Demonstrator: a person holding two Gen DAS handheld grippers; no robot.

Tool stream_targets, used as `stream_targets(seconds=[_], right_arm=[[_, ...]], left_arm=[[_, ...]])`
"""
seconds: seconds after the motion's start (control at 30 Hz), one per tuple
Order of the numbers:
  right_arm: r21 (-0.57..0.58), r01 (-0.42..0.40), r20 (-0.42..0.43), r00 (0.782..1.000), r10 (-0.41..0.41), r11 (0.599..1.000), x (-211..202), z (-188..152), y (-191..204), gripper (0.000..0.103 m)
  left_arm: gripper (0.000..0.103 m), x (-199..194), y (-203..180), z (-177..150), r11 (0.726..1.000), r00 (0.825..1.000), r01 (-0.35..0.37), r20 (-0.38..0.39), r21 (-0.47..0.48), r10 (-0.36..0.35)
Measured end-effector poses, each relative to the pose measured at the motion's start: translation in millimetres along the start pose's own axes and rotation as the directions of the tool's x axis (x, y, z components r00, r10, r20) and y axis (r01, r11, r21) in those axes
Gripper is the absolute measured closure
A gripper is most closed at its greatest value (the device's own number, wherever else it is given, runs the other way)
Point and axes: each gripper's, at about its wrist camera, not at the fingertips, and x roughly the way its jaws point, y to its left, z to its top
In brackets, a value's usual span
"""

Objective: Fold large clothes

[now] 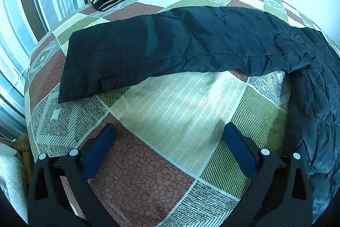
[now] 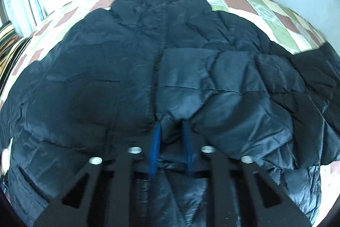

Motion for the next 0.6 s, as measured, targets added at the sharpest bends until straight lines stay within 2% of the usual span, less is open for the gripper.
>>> stream_targets(seconds=[0.1, 0.13, 0.23, 0.4, 0.5, 0.6], right_arm=[[0.047, -0.047, -0.005, 0.999, 0.047, 0.998, -1.6, 3.6, -9.0, 0.099], [0.053, -0.048, 0.002, 0.999, 0.048, 0.997, -4.9, 4.4, -8.2, 0.100], [0.061, -0.087, 0.039, 0.996, 0.084, 0.994, -19.4, 5.7, 3.7, 0.101], [0.021, -0.243, 0.071, 0.968, 0.241, 0.970, -34.6, 12.1, 45.6, 0.101], [-0.015, -0.297, 0.051, 0.953, 0.297, 0.955, -31.7, 13.8, 74.0, 0.101], [-0.035, -0.313, 0.013, 0.949, 0.314, 0.949, -16.9, 13.1, 95.5, 0.101]], left_arm=[[0.002, 0.4, -0.3, 0.5, 1.000, 1.000, -0.001, 0.002, 0.000, 0.001], [0.002, 0.4, -0.3, 0.4, 1.000, 1.000, -0.001, 0.004, 0.000, 0.001], [0.002, 0.4, 0.3, 0.4, 1.000, 1.000, 0.000, 0.007, -0.001, 0.000], [0.002, 0.1, 0.4, -0.6, 1.000, 1.000, -0.003, 0.012, 0.000, 0.003], [0.002, -0.2, 0.4, -1.3, 1.000, 1.000, -0.005, 0.017, 0.000, 0.005], [0.002, -0.3, 0.3, -1.4, 1.000, 1.000, -0.005, 0.017, 0.000, 0.005]])
